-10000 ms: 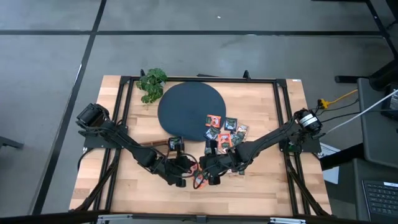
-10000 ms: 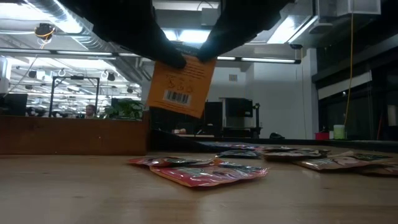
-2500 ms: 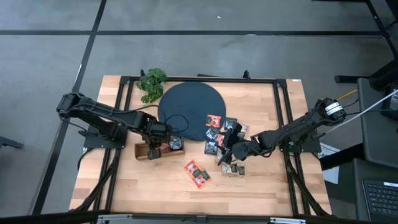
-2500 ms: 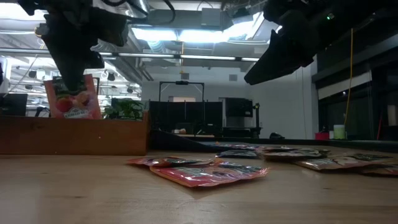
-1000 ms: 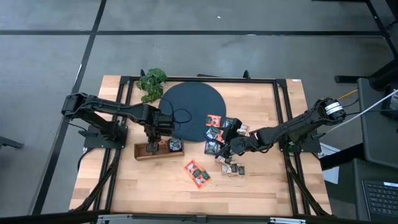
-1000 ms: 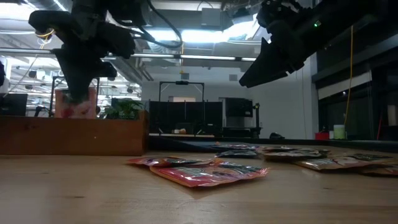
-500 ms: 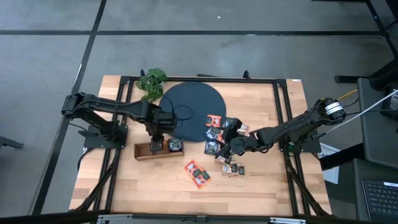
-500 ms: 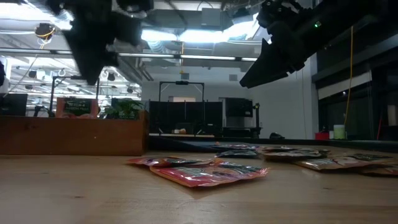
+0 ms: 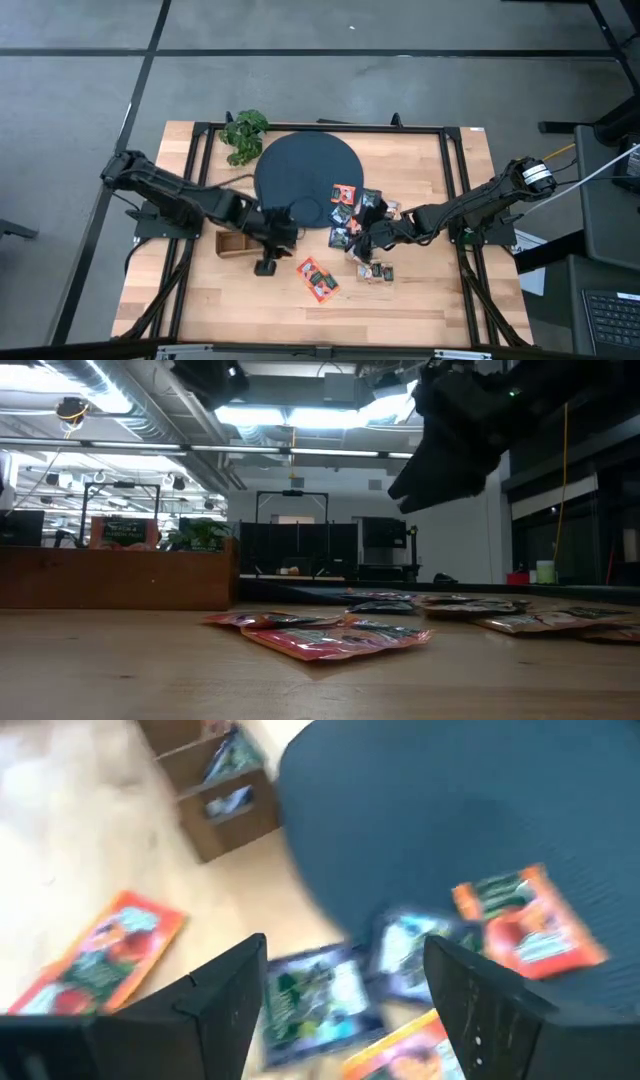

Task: Pick & Place Tea
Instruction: Put the brown tea bag into the left section of the wooden organizer

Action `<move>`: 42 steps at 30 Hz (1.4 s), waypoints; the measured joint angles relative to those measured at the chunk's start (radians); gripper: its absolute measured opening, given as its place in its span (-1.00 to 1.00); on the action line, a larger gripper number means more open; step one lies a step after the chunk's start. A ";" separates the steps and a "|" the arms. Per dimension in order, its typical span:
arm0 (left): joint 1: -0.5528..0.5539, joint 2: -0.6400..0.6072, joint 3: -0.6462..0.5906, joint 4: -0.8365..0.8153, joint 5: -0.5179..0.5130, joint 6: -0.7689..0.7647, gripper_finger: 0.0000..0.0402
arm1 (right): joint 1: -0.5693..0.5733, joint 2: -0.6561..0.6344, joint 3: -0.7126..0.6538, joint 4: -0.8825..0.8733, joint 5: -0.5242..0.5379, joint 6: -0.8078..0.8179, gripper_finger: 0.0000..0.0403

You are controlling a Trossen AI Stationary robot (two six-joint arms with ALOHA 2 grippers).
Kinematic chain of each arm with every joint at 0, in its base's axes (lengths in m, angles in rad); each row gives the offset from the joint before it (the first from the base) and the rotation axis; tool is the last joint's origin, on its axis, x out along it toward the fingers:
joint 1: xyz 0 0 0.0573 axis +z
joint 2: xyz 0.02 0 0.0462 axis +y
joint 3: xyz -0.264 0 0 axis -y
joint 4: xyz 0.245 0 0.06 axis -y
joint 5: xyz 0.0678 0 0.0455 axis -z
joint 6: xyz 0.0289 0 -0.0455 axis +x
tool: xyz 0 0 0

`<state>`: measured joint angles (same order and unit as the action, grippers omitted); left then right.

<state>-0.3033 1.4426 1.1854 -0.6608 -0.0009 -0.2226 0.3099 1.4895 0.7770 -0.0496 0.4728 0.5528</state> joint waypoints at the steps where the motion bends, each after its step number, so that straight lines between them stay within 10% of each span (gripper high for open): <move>1: -0.013 0.013 0.000 0.021 -0.040 0.000 -0.56 | 0.000 0.000 0.000 -0.021 -0.031 0.018 0.34; 9: -0.063 0.210 0.000 0.166 -0.123 -0.026 -0.61 | 0.046 0.000 0.000 -0.278 -0.268 0.174 0.34; 20: -0.040 0.351 0.022 0.406 -0.207 0.045 -0.63 | 0.191 0.000 -0.002 -0.411 -0.195 0.508 0.34; 42: -0.036 0.477 0.180 0.496 -0.374 0.115 -0.63 | 0.246 0.009 -0.173 -0.115 -0.256 0.804 0.23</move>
<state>-0.3396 1.9198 1.3651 -0.1645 -0.3752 -0.1076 0.5564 1.4990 0.6041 -0.1642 0.2169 1.3571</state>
